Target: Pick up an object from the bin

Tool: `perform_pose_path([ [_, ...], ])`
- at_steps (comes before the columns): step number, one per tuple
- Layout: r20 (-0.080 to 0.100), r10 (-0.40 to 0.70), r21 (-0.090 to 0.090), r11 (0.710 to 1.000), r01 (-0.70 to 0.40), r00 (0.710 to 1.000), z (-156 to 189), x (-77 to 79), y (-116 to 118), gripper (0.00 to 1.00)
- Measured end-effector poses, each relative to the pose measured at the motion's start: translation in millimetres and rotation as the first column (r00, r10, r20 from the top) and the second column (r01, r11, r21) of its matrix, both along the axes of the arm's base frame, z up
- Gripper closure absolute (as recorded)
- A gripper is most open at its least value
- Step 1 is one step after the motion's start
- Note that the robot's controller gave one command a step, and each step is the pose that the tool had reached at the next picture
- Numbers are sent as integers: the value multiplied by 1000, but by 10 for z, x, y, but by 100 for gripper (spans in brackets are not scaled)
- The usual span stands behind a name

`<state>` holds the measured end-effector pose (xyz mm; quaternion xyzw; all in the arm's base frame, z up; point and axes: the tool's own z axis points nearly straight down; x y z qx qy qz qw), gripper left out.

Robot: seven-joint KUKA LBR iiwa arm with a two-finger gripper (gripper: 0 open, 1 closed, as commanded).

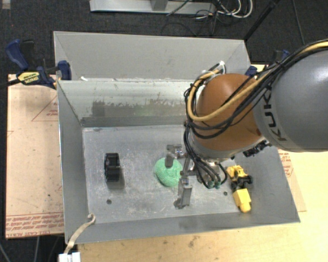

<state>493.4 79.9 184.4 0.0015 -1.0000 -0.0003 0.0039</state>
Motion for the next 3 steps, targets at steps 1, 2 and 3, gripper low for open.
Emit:
perform_pose_path([
  [1,8,-3,1,1000,3,1000,41,18,-4,0],
  [2,12,-1,1,1000,1,1000,-283,362,-200,0],
  [3,12,-9,0,1000,9,1000,-396,486,-243,0],
])
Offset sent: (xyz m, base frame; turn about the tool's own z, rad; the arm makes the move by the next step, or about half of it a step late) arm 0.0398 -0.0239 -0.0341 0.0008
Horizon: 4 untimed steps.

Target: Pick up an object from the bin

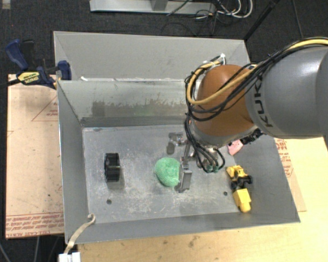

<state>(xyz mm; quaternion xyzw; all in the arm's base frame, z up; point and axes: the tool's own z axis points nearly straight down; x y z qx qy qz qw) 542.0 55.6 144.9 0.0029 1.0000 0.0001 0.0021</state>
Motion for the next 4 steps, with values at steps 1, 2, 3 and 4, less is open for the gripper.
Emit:
perform_pose_path([
  [1,-9,-29,1,1000,29,1000,162,-56,-43,0],
  [2,7,-102,3,995,102,995,-96,-96,151,0],
  [3,-2,-156,1,988,156,988,-583,-377,-204,100],
  [4,-2,-156,1,988,156,988,-583,-377,-204,100],
])
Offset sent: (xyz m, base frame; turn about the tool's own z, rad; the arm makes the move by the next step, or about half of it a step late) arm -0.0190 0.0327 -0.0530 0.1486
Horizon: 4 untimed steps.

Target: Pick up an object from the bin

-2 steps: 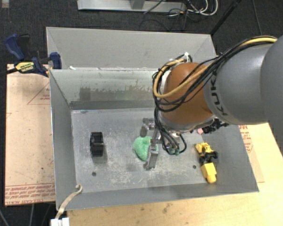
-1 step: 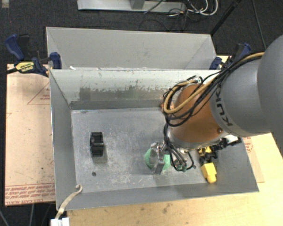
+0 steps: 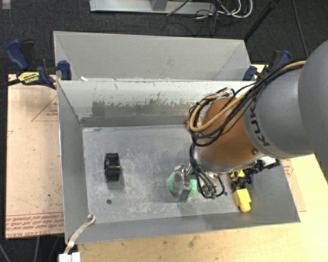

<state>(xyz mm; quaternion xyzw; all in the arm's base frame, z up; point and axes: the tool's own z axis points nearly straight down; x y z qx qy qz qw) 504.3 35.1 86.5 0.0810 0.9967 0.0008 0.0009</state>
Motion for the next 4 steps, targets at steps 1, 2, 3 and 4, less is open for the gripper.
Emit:
perform_pose_path([
  [1,-6,5,0,1000,-5,1000,314,-69,-175,100],
  [2,0,-19,-2,1000,19,1000,551,-155,-46,100],
  [3,0,-8,0,1000,8,1000,407,101,83,100],
  [4,0,7,-1,1000,-7,1000,373,271,88,100],
])
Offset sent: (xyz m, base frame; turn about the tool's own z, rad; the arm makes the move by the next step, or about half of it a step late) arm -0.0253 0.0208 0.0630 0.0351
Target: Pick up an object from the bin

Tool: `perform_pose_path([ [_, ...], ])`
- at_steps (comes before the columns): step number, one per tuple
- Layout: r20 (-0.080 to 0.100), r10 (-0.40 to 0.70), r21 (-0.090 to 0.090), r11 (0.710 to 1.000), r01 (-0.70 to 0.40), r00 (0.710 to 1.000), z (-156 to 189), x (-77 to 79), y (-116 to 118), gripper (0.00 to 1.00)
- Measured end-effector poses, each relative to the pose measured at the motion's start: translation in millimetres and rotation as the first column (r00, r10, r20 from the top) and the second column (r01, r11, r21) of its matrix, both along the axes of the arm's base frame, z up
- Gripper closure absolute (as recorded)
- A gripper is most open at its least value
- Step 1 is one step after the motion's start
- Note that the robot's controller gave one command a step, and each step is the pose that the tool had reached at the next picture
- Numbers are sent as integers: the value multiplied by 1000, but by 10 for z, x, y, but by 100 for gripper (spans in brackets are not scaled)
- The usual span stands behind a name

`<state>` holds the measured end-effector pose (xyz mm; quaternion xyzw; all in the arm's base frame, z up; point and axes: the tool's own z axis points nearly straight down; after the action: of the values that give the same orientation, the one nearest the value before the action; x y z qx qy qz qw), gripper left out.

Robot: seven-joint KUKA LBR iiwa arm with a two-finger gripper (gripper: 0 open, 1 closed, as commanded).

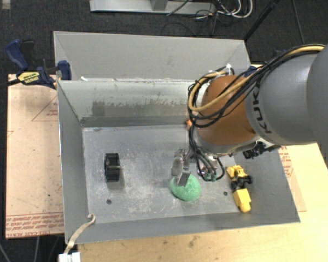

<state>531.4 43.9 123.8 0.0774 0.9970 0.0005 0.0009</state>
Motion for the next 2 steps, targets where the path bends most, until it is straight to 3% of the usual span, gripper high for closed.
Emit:
perform_pose_path([
  [1,1,-30,-1,1000,30,1000,570,124,-453,0],
  [2,1,-30,0,1000,30,1000,569,123,-451,0],
])
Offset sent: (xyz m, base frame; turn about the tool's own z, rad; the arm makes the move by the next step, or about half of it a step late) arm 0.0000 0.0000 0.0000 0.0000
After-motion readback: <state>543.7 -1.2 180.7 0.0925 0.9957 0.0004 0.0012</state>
